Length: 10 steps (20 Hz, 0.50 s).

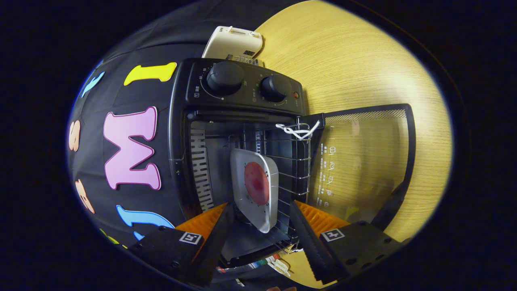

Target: Open the toaster oven, put the food inside, and close the toaster oven door.

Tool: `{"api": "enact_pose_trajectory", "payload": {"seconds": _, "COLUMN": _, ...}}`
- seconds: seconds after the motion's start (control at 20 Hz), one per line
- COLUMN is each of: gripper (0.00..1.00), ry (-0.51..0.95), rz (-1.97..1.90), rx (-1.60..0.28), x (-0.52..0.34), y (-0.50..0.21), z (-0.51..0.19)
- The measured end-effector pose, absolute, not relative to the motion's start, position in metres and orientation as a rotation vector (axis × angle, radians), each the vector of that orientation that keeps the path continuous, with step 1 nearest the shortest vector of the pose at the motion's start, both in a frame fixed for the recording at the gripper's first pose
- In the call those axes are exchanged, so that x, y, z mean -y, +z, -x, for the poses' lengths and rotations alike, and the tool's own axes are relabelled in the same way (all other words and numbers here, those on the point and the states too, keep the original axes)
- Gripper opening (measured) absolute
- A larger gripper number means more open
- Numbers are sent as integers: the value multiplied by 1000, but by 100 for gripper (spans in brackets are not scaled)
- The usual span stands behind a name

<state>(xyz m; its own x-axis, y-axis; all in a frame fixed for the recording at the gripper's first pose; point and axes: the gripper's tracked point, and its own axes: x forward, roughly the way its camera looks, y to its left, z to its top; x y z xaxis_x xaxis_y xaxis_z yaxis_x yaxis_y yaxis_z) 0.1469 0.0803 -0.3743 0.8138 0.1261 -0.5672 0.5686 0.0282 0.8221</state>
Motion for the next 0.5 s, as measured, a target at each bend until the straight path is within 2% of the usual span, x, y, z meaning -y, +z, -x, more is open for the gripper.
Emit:
{"api": "enact_pose_trajectory", "payload": {"seconds": 0.05, "gripper": 99, "ry": -373, "rz": -1515, "rx": -602, "x": -83, "y": -377, "z": -141}}
{"api": "enact_pose_trajectory", "payload": {"seconds": 0.35, "gripper": 98, "ry": -329, "rz": -1488, "rx": -648, "x": -85, "y": -359, "z": -108}}
{"api": "enact_pose_trajectory", "payload": {"seconds": 0.5, "gripper": 98, "ry": -271, "rz": -1337, "rx": -709, "x": -89, "y": -345, "z": -87}}
